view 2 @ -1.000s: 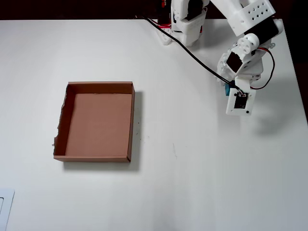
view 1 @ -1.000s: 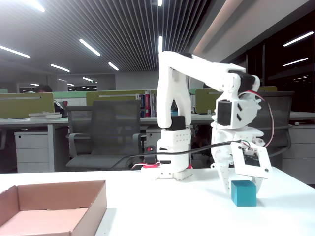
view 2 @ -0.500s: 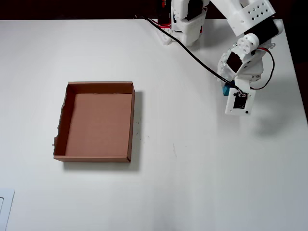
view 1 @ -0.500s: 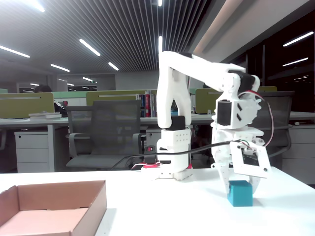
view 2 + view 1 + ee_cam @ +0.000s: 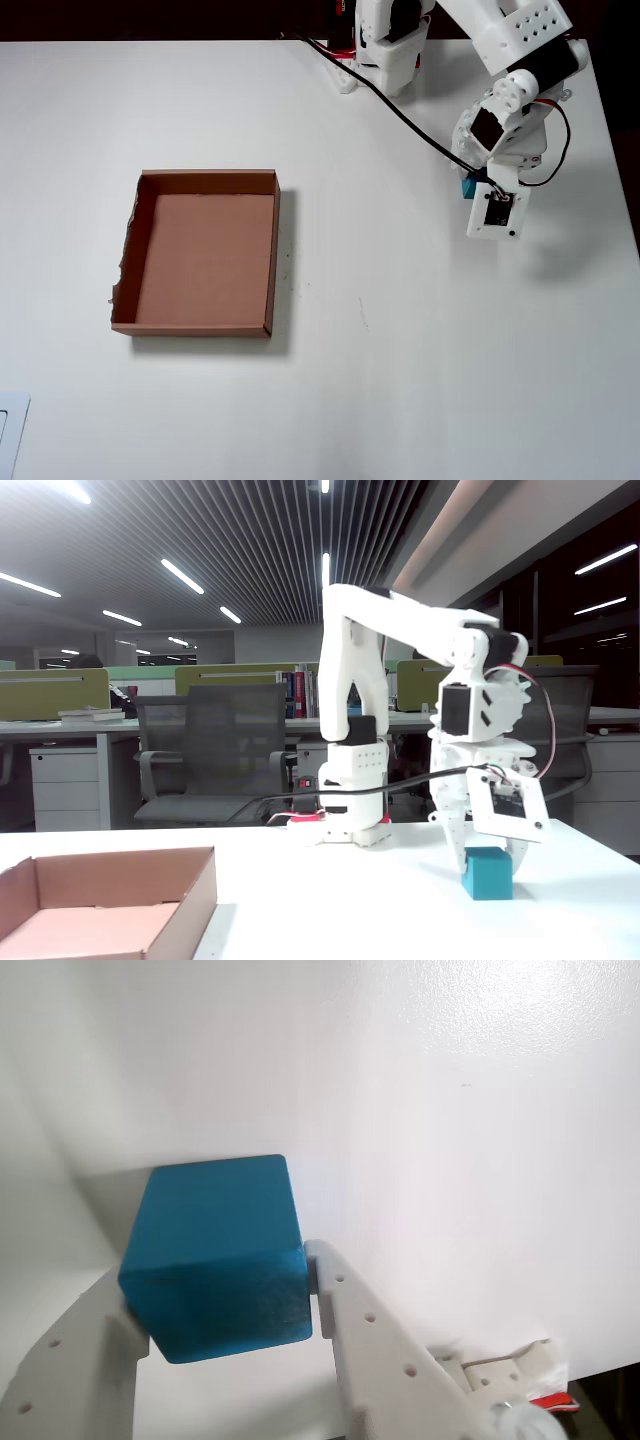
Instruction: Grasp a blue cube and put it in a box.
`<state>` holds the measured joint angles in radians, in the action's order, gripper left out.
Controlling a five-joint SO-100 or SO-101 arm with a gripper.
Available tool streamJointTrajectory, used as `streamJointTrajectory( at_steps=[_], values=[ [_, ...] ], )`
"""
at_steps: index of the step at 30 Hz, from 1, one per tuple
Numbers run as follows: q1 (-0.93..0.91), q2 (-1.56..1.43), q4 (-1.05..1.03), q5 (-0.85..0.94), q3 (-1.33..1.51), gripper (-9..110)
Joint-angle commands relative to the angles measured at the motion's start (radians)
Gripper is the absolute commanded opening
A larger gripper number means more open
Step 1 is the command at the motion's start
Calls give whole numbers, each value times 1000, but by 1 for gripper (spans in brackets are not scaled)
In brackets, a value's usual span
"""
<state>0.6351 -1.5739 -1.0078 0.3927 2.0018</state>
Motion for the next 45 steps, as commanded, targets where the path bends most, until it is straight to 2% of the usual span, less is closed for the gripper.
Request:
streamJointTrajectory(
  at_steps=[1, 21, 33, 45],
  values=[
    [-3, -49, -12, -3, -32, 14],
    [-164, -181, -201, 5, -255, 14],
    [-396, -250, -291, 8, -377, 13],
    [-724, -253, -333, 32, -514, 13]
  ],
)
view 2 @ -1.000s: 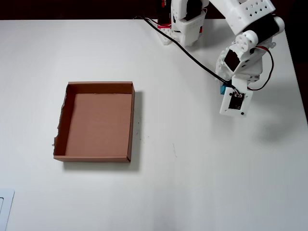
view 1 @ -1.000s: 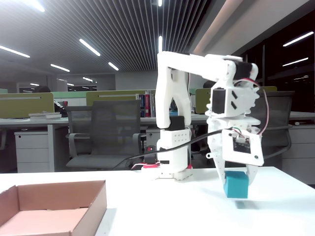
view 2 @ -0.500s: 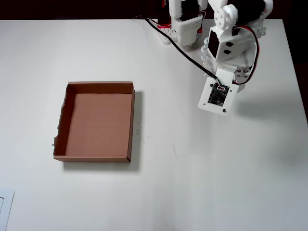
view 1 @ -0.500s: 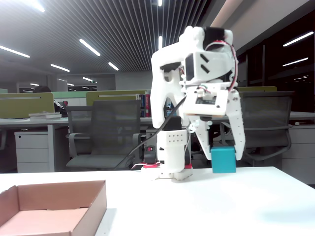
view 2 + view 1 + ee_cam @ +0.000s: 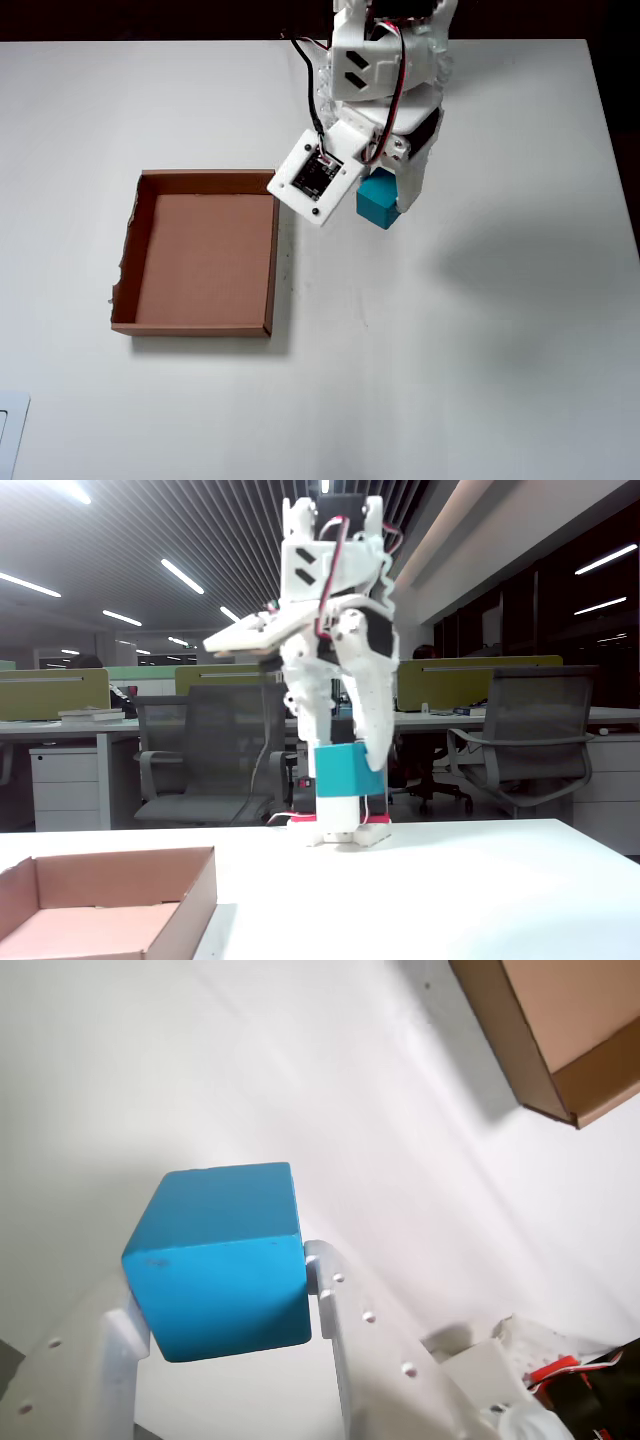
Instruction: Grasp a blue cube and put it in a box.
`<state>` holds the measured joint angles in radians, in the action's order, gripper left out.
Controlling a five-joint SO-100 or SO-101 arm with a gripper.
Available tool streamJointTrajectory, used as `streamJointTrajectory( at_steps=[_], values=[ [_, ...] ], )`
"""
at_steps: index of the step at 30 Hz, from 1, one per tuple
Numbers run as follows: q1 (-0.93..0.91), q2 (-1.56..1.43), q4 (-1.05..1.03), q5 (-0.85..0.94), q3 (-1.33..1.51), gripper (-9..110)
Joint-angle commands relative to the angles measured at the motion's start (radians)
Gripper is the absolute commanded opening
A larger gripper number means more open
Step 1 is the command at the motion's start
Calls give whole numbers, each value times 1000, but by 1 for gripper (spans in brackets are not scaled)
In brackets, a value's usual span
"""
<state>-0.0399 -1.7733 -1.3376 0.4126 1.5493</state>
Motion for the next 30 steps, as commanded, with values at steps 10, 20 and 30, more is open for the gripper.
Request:
streamJointTrajectory(
  at_steps=[10, 20, 30],
  values=[
    [-345, -9, 38, 32, -121, 12],
    [-543, 190, 69, 67, -285, 12],
    [-598, 383, 133, 98, -365, 12]
  ],
)
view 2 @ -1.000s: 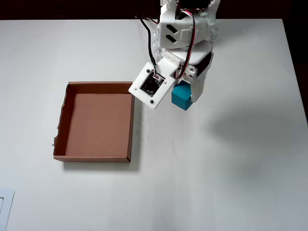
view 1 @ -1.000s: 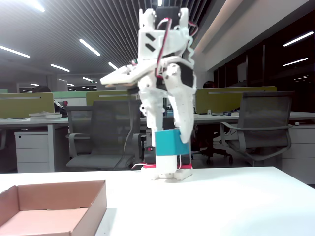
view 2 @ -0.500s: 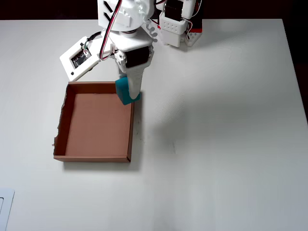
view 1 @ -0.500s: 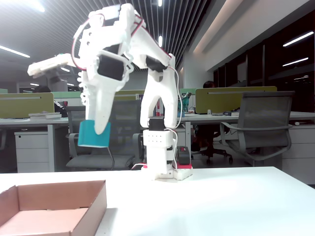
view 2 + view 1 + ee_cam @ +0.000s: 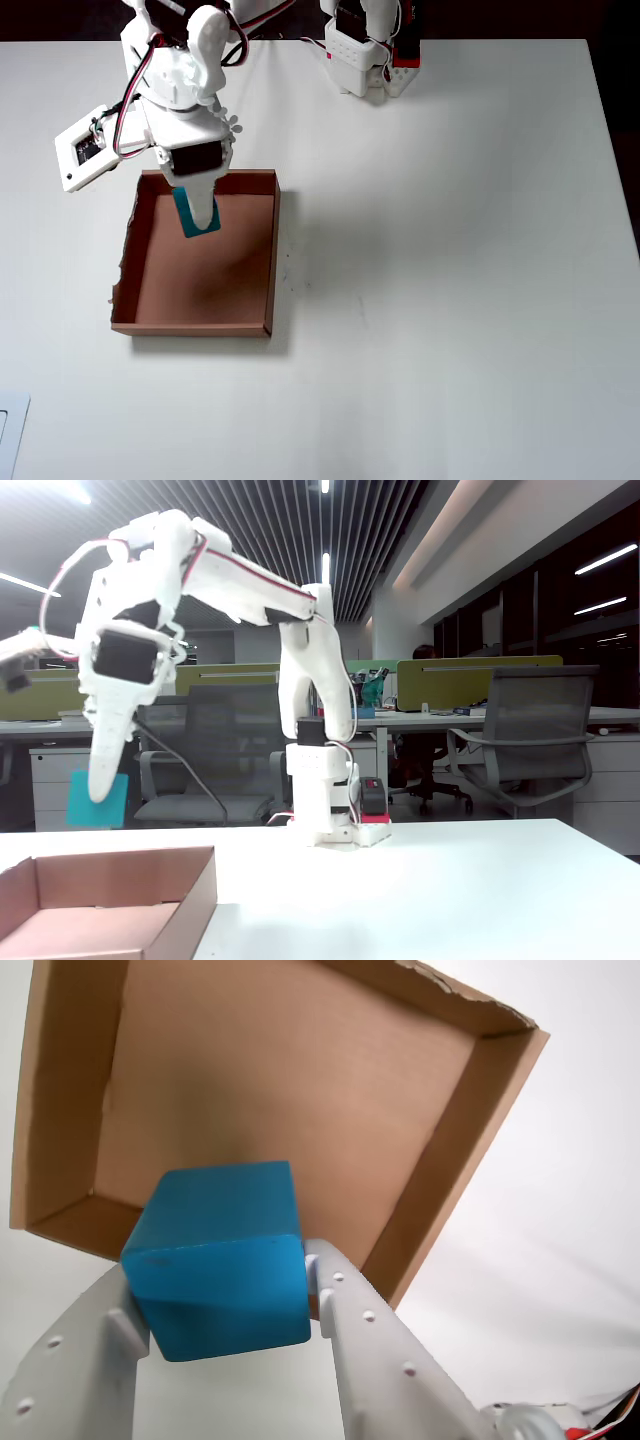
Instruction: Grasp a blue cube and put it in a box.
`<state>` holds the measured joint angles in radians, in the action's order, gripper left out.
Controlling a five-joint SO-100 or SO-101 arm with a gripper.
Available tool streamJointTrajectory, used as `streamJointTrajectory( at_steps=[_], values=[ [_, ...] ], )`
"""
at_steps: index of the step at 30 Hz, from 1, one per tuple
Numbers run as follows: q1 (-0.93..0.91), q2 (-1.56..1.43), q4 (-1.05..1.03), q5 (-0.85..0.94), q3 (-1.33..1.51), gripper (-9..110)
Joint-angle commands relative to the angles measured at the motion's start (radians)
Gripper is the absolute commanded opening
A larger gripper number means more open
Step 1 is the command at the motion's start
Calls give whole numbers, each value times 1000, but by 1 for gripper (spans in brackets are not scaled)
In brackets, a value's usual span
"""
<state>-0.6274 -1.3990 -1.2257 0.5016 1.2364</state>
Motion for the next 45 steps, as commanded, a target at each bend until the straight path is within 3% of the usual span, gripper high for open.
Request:
streamJointTrajectory(
  at_steps=[1, 25, 45],
  values=[
    [-15, 25, 29, 12, -54, 12],
    [-48, 344, 84, 29, -112, 12],
    [-61, 399, 94, 40, -124, 14]
  ],
)
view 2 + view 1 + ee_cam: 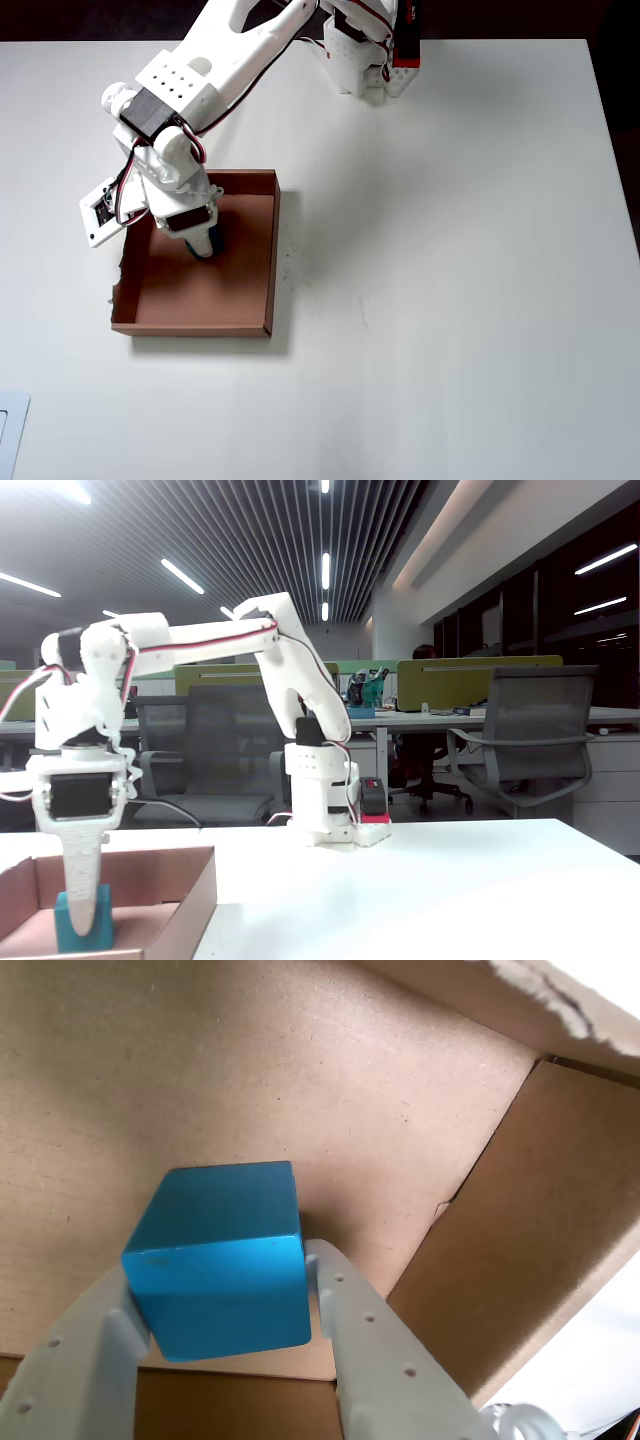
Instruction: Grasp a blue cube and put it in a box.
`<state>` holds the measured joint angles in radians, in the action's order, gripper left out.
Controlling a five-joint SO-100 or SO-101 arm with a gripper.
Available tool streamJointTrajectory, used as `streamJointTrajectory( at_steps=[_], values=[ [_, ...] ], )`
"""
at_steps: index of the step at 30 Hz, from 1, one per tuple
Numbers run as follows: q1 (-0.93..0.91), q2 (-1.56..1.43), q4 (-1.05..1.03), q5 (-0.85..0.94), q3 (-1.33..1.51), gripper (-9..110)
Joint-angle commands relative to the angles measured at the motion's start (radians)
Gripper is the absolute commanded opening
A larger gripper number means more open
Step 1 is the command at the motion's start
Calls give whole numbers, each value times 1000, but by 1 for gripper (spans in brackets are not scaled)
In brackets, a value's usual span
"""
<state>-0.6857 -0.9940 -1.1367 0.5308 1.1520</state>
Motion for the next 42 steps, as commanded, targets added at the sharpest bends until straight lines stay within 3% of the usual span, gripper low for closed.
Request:
streamJointTrajectory(
  at_steps=[1, 18, 30, 42],
  values=[
    [-3, -6, 5, 11, -40, 14],
    [3, -6, 15, 11, -38, 15],
    [6, -23, 17, 11, -37, 30],
    [8, -43, 21, 8, -31, 32]
  ],
)
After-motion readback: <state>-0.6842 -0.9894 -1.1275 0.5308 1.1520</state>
